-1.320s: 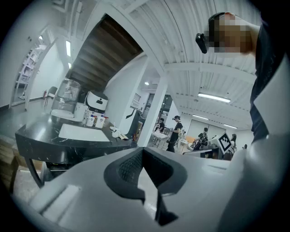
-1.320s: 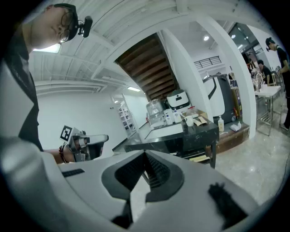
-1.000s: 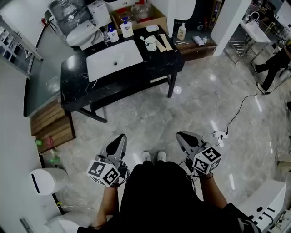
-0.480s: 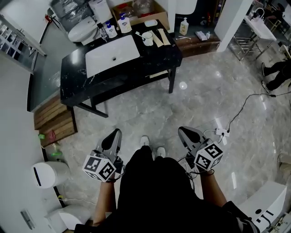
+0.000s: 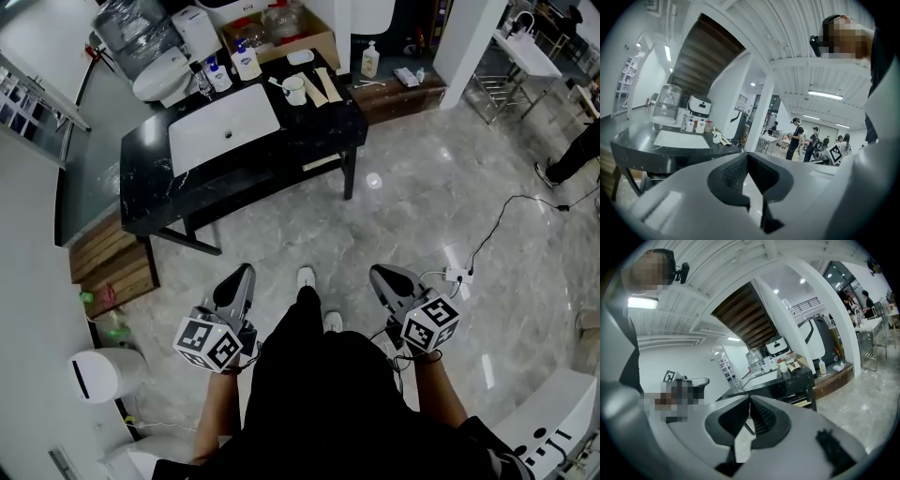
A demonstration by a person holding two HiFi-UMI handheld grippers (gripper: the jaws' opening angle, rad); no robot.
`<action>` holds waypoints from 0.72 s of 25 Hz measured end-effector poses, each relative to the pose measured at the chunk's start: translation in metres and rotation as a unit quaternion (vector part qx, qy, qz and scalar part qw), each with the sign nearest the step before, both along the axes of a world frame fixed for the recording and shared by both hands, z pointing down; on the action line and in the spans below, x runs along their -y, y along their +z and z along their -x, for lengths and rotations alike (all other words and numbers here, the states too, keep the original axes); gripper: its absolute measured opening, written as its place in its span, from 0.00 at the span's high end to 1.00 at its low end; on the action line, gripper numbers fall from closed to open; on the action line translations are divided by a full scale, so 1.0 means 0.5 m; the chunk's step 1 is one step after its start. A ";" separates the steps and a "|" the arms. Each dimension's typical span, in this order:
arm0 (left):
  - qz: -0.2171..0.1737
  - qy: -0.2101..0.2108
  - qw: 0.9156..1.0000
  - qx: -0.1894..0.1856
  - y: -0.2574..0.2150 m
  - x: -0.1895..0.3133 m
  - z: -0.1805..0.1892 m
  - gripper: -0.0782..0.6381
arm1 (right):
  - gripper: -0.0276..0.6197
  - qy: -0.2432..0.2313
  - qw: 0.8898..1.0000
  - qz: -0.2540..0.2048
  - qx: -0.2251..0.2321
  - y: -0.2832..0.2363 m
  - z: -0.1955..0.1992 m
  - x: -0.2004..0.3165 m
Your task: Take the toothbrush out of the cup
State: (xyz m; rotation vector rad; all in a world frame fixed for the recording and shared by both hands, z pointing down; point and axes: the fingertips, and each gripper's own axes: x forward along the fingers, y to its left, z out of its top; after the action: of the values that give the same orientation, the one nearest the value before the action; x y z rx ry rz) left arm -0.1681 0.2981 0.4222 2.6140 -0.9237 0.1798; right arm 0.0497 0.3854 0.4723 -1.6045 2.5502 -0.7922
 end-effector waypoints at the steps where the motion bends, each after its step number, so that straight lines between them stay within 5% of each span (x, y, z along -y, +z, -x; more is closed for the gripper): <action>1: 0.000 0.002 1.000 -0.002 0.004 0.010 -0.003 0.88 | 0.93 -0.001 1.000 0.001 -0.001 0.003 0.002 0.010; 18: 0.019 0.020 0.999 -0.035 0.043 0.304 0.010 0.88 | 0.93 -0.033 0.999 0.024 -0.029 -0.012 0.071 0.307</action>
State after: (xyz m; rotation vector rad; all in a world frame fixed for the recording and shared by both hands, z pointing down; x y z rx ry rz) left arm -0.1733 0.1461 0.4437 2.5869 -0.8366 0.1132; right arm 0.0143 0.2316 0.4663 -1.5865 2.6564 -0.8312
